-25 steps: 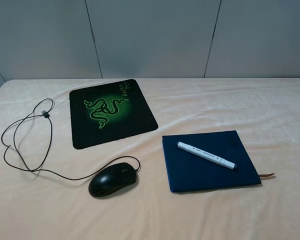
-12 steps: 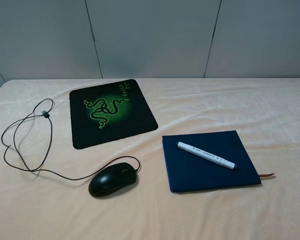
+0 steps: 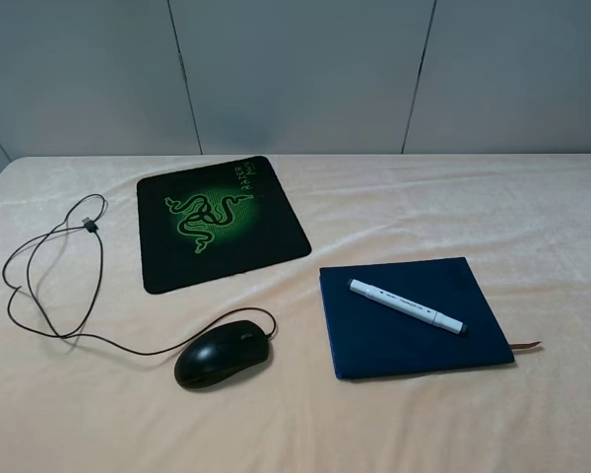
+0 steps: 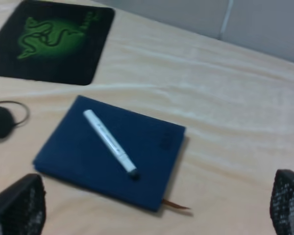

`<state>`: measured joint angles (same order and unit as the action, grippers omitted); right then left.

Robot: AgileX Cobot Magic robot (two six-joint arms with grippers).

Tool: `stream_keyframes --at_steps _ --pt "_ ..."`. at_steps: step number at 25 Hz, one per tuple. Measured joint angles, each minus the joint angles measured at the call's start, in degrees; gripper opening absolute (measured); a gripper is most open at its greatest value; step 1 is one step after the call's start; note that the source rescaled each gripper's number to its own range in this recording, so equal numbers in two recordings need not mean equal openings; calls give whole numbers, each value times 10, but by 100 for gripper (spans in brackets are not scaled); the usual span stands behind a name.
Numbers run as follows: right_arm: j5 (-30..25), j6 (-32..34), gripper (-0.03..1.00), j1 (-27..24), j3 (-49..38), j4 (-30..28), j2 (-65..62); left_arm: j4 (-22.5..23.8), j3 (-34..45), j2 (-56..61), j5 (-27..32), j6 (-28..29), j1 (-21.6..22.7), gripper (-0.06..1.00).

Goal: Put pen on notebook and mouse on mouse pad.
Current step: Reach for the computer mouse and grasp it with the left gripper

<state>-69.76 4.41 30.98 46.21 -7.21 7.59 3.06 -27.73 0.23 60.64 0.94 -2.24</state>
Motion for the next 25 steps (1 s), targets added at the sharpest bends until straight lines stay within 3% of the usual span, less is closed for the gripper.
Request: stream_keyframes --at_steps 7,13,25 --pt "1 1 100 -112 -93 -10 -80 0 0 0 0 0 0 100" --pt "55 -17 100 -214 -141 20 -80 0 0 0 0 0 0 100" --pt "106 -56 100 -304 -181 72 -80 0 0 0 0 0 0 100"
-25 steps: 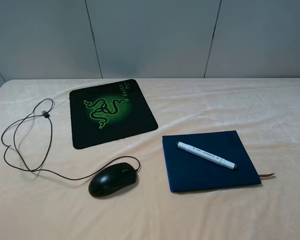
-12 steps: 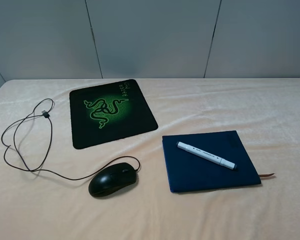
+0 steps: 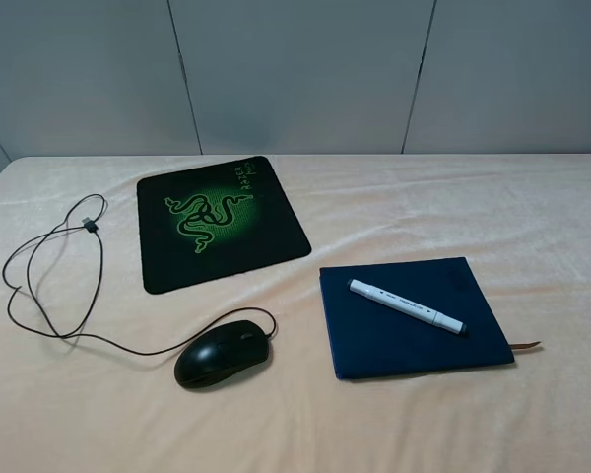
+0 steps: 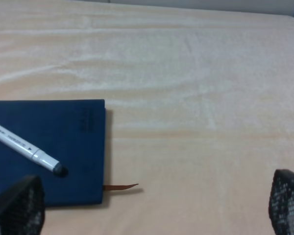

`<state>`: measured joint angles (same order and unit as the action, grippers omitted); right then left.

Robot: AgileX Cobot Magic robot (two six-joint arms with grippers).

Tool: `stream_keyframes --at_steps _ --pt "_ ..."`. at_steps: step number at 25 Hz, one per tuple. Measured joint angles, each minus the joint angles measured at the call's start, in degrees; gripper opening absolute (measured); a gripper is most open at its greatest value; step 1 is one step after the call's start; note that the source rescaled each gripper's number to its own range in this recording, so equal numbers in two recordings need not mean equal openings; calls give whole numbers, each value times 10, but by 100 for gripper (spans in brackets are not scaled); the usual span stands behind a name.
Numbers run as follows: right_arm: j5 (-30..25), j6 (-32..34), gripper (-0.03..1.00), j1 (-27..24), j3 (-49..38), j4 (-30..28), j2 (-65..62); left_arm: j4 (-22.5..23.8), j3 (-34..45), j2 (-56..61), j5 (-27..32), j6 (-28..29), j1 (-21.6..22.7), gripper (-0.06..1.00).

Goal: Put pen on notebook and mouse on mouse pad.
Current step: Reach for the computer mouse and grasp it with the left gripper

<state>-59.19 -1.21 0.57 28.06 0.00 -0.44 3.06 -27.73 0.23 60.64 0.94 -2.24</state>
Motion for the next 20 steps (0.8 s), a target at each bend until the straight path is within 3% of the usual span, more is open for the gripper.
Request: stream_keyframes --at_steps 20 --pt "2 -1 100 -3 0 0 0 1 0 0 0 0 0 100"
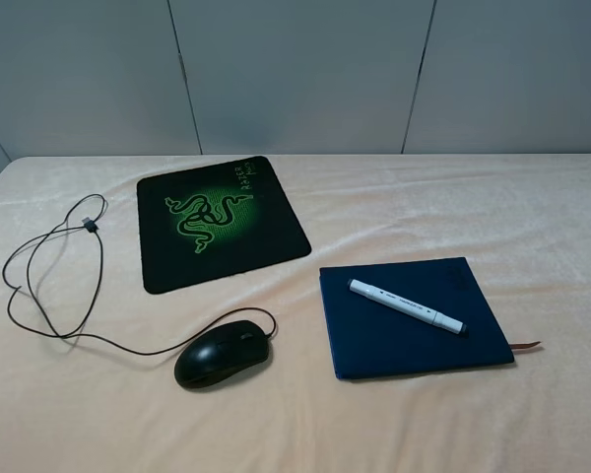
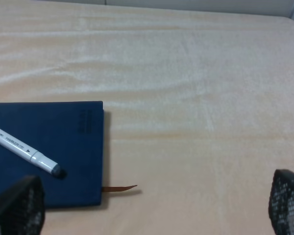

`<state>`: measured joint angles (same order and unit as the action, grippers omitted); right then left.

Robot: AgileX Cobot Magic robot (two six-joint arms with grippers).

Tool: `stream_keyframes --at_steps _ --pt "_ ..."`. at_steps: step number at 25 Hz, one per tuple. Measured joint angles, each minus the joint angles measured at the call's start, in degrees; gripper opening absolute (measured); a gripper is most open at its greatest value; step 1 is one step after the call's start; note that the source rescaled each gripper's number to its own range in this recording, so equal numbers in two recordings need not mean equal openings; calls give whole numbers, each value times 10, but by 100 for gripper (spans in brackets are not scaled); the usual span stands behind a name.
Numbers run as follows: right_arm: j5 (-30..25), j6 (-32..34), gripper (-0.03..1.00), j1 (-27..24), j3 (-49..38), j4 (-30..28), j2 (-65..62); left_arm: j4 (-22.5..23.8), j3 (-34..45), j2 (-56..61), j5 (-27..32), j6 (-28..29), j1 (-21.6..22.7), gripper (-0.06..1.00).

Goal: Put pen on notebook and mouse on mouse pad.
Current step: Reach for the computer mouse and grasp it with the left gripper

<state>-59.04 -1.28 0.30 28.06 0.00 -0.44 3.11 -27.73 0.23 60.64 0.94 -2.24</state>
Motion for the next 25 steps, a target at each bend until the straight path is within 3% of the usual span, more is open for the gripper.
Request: stream_keyframes --at_steps 25 --pt "0 0 100 0 0 0 0 7 0 0 0 0 0 100"
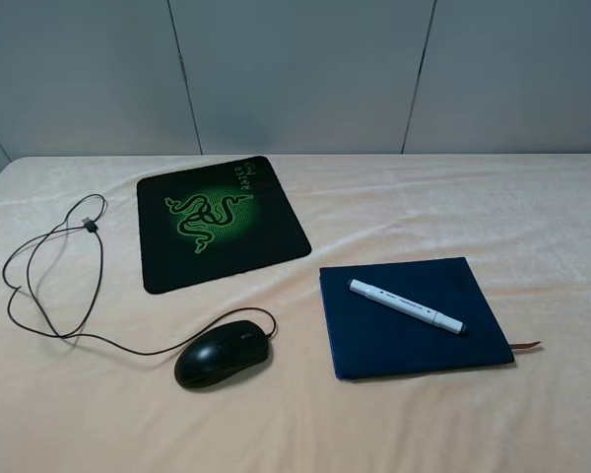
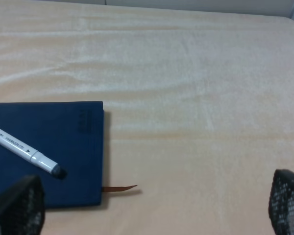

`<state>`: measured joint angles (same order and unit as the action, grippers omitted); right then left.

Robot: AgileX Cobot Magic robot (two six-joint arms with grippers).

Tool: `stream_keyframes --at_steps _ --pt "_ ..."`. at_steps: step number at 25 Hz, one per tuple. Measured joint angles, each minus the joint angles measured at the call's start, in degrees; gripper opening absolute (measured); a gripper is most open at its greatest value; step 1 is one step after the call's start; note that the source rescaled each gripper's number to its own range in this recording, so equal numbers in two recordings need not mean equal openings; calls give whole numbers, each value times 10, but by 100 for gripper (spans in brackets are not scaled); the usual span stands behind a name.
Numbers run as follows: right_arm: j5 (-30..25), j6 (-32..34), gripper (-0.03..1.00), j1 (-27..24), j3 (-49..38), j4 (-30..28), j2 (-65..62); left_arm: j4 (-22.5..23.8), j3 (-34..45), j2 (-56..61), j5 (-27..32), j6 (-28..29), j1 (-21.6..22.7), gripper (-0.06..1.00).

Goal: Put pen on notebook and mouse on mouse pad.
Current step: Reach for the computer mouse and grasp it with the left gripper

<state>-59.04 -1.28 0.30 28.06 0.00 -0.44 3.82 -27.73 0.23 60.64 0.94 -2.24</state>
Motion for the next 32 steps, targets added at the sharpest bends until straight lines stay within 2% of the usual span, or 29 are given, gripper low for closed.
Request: stream_keyframes --at_steps 6,12,16,22,32 --pt "0 0 100 0 0 0 0 3 -28 -31 23 0 0 100" --pt "0 0 100 0 0 0 0 3 -128 -171 53 -4 0 100" --pt "0 0 100 0 0 0 0 3 -189 -271 56 -45 -6 100" --pt "0 0 100 0 0 0 0 15 -232 -390 56 -59 -94 100" --pt "0 0 100 0 0 0 0 20 -242 -562 53 -64 -236 100"
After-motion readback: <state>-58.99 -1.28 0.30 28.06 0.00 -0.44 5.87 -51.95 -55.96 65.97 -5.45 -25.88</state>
